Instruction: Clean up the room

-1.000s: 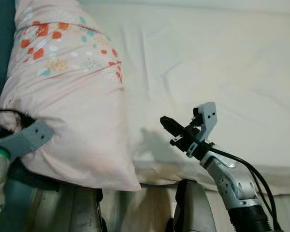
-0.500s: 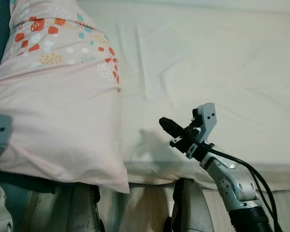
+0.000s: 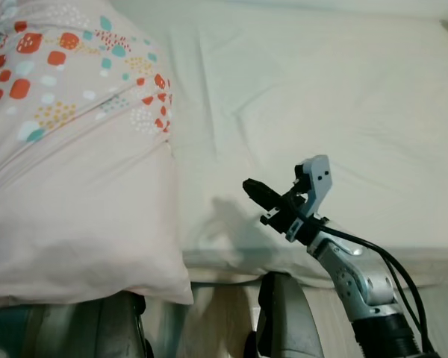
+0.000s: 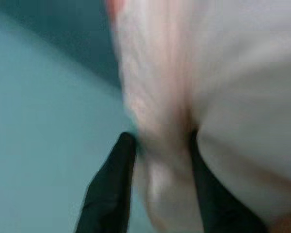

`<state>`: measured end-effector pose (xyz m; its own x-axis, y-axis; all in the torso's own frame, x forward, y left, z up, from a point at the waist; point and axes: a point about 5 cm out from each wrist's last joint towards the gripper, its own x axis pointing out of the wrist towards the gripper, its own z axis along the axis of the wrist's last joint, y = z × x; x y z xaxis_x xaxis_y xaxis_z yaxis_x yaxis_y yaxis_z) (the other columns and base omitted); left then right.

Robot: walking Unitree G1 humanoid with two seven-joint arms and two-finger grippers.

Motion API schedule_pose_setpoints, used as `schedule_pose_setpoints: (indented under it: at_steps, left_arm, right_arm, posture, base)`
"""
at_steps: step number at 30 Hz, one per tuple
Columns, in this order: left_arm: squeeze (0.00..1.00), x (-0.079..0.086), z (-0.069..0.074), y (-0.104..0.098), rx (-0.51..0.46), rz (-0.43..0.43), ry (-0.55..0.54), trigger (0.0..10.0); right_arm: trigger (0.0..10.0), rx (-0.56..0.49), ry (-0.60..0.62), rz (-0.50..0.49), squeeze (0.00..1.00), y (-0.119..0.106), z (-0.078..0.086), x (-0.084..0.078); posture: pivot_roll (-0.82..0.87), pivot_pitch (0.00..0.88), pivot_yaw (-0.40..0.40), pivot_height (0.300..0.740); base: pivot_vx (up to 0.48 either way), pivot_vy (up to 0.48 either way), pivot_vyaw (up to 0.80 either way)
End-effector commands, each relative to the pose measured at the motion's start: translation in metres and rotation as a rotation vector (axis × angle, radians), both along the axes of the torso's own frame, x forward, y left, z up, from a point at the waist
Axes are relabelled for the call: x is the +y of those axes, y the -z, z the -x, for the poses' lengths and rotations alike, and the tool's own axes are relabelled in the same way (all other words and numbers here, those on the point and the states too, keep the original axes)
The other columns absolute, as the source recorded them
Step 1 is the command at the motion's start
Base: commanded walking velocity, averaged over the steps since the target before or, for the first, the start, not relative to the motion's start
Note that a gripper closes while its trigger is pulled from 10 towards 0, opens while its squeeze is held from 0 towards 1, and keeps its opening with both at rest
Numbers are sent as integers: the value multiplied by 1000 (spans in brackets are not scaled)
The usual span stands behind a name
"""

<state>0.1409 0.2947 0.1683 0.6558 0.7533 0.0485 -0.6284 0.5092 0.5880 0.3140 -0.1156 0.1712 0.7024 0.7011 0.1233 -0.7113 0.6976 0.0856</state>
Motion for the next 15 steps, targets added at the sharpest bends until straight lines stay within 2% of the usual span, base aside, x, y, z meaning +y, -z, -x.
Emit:
schedule_pose_setpoints:
  at_steps: [1,2,4,5,6,7,9,10,12,15]
  left_arm:
    - [1000,-8,-3,-8,-24,-75,78,10000]
    - [1000,-8,-3,-8,-24,-75,78,10000]
    - [1000,-17,-18,-34,-87,-269,181,10000]
    - [1000,-22,-23,-43,-114,-336,218,10000]
    - [1000,-22,-23,-43,-114,-336,218,10000]
    - [1000,-28,-28,-52,-132,-403,254,10000]
    - [1000,-36,-28,-65,-140,-497,285,10000]
    - [1000,-36,-28,-65,-140,-497,285,10000]
    - [1000,-40,-18,-72,-125,-569,304,10000]
    - [1000,-40,-13,-72,-118,-578,308,10000]
  right_arm:
    - [10000,25,-3,6,0,5,0,-2]
    - [10000,25,-3,6,0,5,0,-2]
    - [10000,21,1,5,0,4,-1,-3]
    - [10000,21,2,5,0,4,-1,-4]
    - [10000,21,2,5,0,4,-1,-4]
    - [10000,21,3,4,0,5,-1,-4]
    - [10000,21,3,3,0,5,0,-4]
    - [10000,21,3,3,0,5,0,-4]
    - [10000,25,3,3,0,7,1,-4]
    - [10000,27,3,3,0,7,0,-4]
  posture:
    - [188,250,-79,536]
    - [188,250,-79,536]
    - [184,248,-78,536]
    - [184,248,-78,536]
    - [184,248,-78,536]
    - [185,247,-74,536]
    - [199,254,-71,536]
    - [199,254,-71,536]
    - [210,258,-71,536]
    - [210,258,-71,536]
  base:
    - [0,0,0]
    - [0,0,0]
    - [0,0,0]
    - [0,0,0]
    - [0,0,0]
    - [0,0,0]
    - [0,0,0]
    - [0,0,0]
    - [0,0,0]
    - [0,0,0]
